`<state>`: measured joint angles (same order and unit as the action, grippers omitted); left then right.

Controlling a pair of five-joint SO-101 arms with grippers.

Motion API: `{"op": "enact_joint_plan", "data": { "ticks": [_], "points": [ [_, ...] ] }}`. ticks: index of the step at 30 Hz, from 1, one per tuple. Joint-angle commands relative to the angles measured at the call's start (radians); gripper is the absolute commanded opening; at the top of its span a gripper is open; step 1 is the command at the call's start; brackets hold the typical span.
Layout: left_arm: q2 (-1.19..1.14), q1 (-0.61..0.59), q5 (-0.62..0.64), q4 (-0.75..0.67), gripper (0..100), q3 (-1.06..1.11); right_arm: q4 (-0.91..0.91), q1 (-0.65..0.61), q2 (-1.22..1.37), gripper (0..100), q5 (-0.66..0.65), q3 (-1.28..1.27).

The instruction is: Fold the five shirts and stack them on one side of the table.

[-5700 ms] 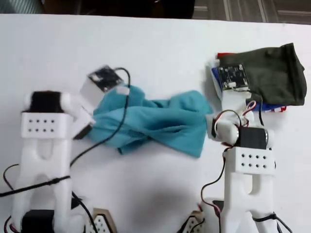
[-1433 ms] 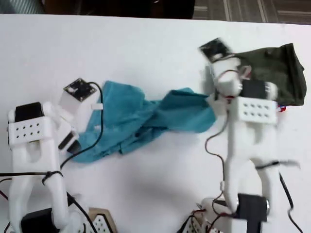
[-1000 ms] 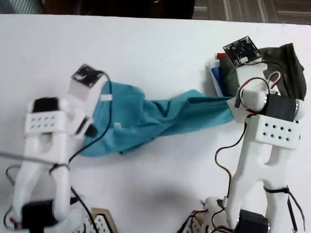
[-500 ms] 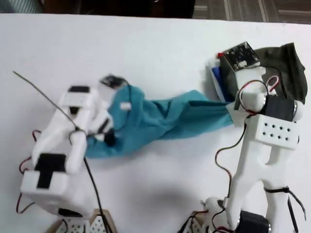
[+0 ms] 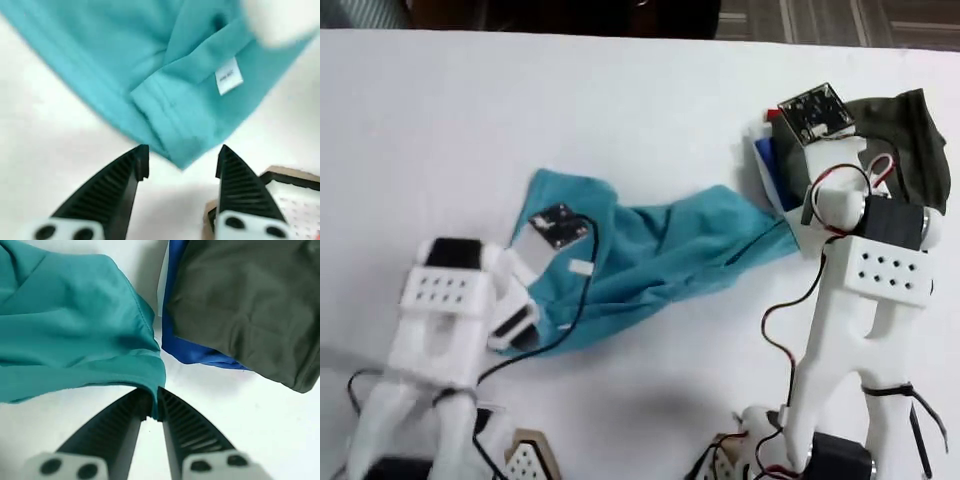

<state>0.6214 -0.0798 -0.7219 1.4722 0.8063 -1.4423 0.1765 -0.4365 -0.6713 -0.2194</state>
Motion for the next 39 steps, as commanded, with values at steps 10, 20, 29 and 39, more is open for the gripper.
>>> {"op": "enact_joint_plan", "data": {
  "ticks": [10,20,29,39],
  "points": [
    [-0.077,-0.012,0.095,-0.311,24,0.013,0.038,0.007,-0.038,1.9,-0.008,0.006],
    [-0.338,0.006,0.101,-0.377,23,0.021,0.035,0.010,-0.045,1.9,-0.008,0.005],
    [-0.161,0.006,-0.160,-0.089,23,0.022,0.039,0.010,-0.038,1.9,-0.008,0.008],
    [-0.081,0.103,-0.164,-0.071,24,0.045,0.041,0.004,-0.038,1.9,-0.008,0.009]
  ]
}}
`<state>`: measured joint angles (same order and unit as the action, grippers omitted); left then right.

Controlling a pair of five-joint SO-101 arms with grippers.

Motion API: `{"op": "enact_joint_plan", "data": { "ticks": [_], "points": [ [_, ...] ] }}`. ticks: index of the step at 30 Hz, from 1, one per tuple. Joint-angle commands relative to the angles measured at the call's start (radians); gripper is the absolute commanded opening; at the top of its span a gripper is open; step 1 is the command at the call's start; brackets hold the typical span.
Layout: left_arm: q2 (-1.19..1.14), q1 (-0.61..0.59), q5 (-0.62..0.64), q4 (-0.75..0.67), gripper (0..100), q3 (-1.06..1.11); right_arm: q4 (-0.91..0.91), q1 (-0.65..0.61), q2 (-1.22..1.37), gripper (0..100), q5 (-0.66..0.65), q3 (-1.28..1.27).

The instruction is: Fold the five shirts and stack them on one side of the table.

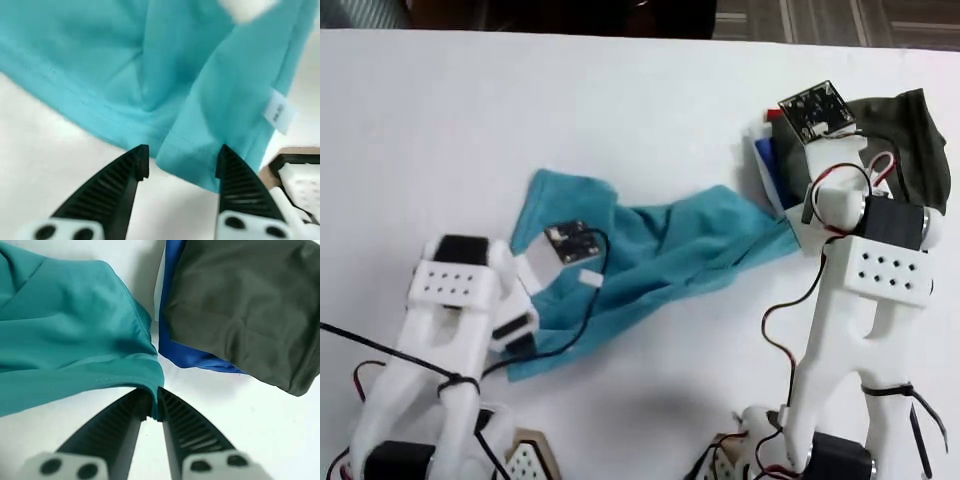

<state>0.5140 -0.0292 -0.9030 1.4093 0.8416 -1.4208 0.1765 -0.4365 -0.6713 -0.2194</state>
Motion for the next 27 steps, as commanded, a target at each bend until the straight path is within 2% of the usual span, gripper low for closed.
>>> {"op": "enact_joint_plan", "data": {
  "ticks": [1,5,13,19,24,27],
  "points": [
    [0.026,0.074,0.028,-0.017,24,0.024,0.019,0.005,-0.038,1.9,-0.008,0.009],
    [0.034,0.160,0.061,-0.009,24,0.042,0.018,0.008,-0.038,1.9,-0.008,0.009],
    [0.034,0.290,0.068,0.094,23,0.036,0.018,0.008,-0.038,1.9,-0.008,0.009],
    [0.035,0.301,0.075,0.172,23,-0.016,0.018,0.005,-0.038,1.9,-0.008,0.009],
    [0.035,0.304,0.180,0.235,23,-0.094,0.019,0.004,-0.038,1.9,-0.008,0.009],
    [0.035,0.304,0.189,0.236,24,-0.096,0.019,0.004,-0.038,1.9,-0.008,0.009]
  ]
}}
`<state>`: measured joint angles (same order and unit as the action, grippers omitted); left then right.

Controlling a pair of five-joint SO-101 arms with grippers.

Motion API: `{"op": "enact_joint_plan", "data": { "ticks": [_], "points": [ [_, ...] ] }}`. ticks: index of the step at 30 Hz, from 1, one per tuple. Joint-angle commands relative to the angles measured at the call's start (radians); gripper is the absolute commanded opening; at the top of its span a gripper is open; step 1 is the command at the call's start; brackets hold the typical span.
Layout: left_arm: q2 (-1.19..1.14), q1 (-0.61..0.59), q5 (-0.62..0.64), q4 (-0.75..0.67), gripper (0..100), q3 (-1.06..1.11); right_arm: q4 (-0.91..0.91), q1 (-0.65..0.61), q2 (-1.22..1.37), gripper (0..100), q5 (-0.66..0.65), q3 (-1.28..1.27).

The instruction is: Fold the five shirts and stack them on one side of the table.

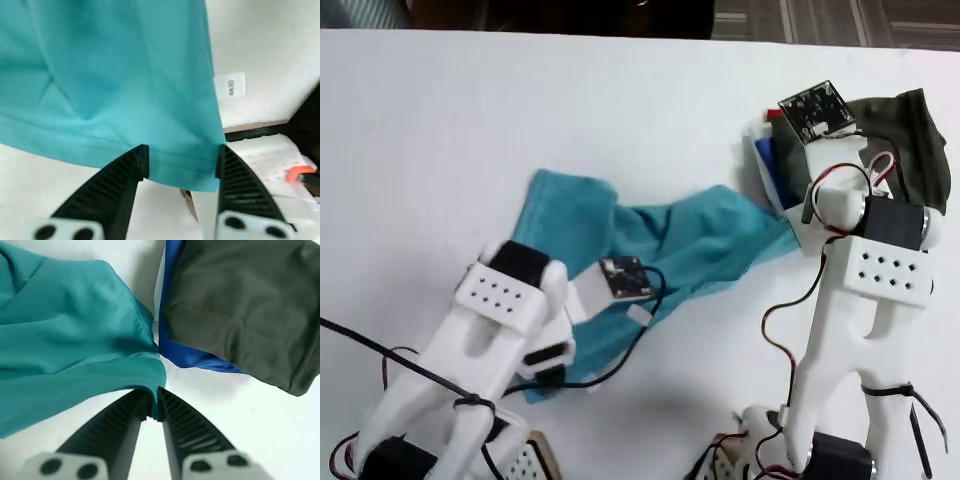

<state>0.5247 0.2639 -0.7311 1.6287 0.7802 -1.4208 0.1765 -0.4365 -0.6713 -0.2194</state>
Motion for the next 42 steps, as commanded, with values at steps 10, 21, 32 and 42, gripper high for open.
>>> {"op": "enact_joint_plan", "data": {
  "ticks": [10,21,32,42],
  "points": [
    [0.015,0.048,0.020,-0.049,24,-0.033,0.124,0.004,0.002,1.9,0.000,0.012],
    [0.015,-0.094,0.023,-0.218,24,0.005,0.259,-0.036,0.311,1.9,0.034,0.169],
    [0.025,0.031,0.063,-0.161,24,0.015,0.223,-0.101,0.389,1.9,0.064,0.261],
    [0.015,0.038,0.319,-0.147,24,-0.191,0.223,-0.094,0.389,1.9,0.064,0.256]
  ]
}}
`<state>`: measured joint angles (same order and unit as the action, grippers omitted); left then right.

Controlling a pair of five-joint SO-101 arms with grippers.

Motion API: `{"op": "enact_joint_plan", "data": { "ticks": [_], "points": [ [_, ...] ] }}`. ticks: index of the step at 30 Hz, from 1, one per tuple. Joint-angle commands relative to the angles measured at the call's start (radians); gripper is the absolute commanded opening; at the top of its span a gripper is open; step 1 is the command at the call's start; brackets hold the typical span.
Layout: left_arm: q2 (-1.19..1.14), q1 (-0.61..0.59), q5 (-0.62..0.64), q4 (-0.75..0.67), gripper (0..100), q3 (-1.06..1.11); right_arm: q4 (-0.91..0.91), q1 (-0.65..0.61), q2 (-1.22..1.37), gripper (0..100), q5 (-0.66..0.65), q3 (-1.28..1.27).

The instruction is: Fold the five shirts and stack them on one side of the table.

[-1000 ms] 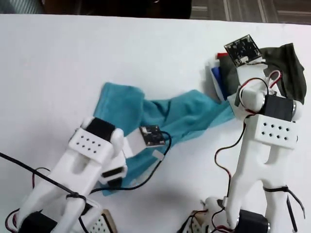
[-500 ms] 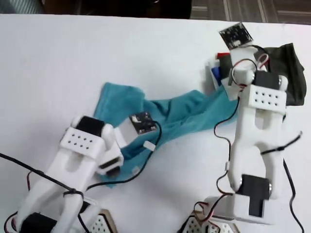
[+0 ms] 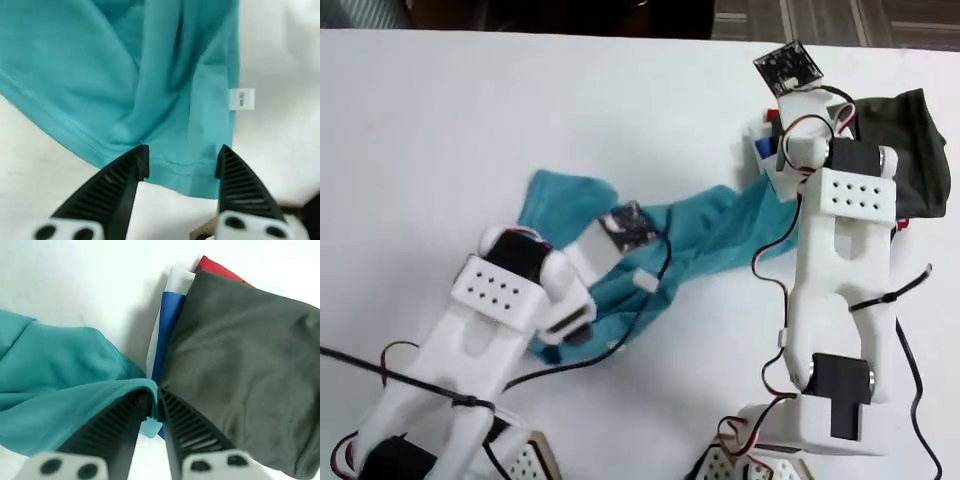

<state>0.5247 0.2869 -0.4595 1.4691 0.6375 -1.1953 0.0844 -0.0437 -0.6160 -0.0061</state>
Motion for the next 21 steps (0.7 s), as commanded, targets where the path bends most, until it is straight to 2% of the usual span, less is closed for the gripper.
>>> {"op": "enact_joint_plan", "data": {
  "ticks": [1,7,13,17,21],
  "points": [
    [0.015,0.021,0.043,0.023,24,-0.044,-0.002,-0.002,-0.004,1.9,0.009,0.043],
    [0.015,0.078,-0.071,0.044,24,0.074,-0.002,-0.007,-0.002,1.9,0.009,0.043],
    [0.015,0.083,-0.189,-0.066,24,0.242,-0.002,-0.008,-0.002,1.9,0.009,0.043],
    [0.015,0.083,-0.175,-0.167,24,0.337,-0.002,-0.008,-0.002,1.9,0.009,0.043],
    [0.015,0.089,-0.091,-0.186,24,0.361,-0.002,-0.008,-0.002,1.9,0.009,0.043]
  ]
}}
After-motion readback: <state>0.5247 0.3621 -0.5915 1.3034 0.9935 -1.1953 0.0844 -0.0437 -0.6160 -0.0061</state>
